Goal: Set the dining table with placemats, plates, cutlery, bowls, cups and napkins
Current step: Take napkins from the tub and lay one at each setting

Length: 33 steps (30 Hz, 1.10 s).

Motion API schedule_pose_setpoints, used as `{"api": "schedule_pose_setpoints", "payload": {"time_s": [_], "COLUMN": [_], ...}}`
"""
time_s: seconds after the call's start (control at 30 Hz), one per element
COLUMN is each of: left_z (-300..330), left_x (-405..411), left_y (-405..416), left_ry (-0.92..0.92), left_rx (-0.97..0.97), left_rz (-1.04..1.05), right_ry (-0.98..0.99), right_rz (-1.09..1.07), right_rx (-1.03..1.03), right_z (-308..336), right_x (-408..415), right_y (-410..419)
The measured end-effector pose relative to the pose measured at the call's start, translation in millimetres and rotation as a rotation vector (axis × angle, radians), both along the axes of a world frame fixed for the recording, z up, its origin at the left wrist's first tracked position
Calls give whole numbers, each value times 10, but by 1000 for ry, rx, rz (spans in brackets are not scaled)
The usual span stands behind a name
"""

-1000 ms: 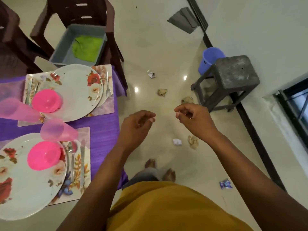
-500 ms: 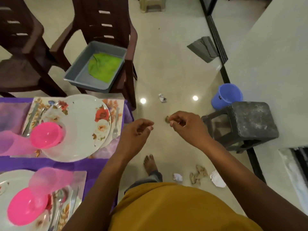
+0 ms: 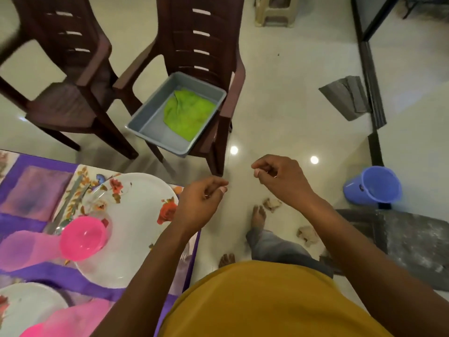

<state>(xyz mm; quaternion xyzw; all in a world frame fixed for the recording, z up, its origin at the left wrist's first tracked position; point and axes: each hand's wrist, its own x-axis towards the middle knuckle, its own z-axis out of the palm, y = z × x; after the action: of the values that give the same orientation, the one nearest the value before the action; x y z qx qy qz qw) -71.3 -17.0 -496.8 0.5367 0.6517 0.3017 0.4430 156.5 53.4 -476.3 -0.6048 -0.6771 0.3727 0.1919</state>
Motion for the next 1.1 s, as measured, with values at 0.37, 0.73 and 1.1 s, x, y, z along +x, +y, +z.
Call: {"api": "schedule_pose_setpoints", "payload": {"time_s": [0.37, 0.73, 1.1], "left_z": [-196, -327, -954], "left_x": [-78, -479, -1264], "left_y": [1364, 2221, 3096], "left_ry": [9, 59, 170], "left_rx": [-45, -68, -200], "left_rz": [284, 573, 594], "right_ry": [20, -24, -229], "right_rz": [245, 504, 685], "right_rx": [-21, 8, 51], "right_z": [-265, -469, -835], "right_x": [-198, -743, -1601], "right_y": [2022, 3537, 4494]}}
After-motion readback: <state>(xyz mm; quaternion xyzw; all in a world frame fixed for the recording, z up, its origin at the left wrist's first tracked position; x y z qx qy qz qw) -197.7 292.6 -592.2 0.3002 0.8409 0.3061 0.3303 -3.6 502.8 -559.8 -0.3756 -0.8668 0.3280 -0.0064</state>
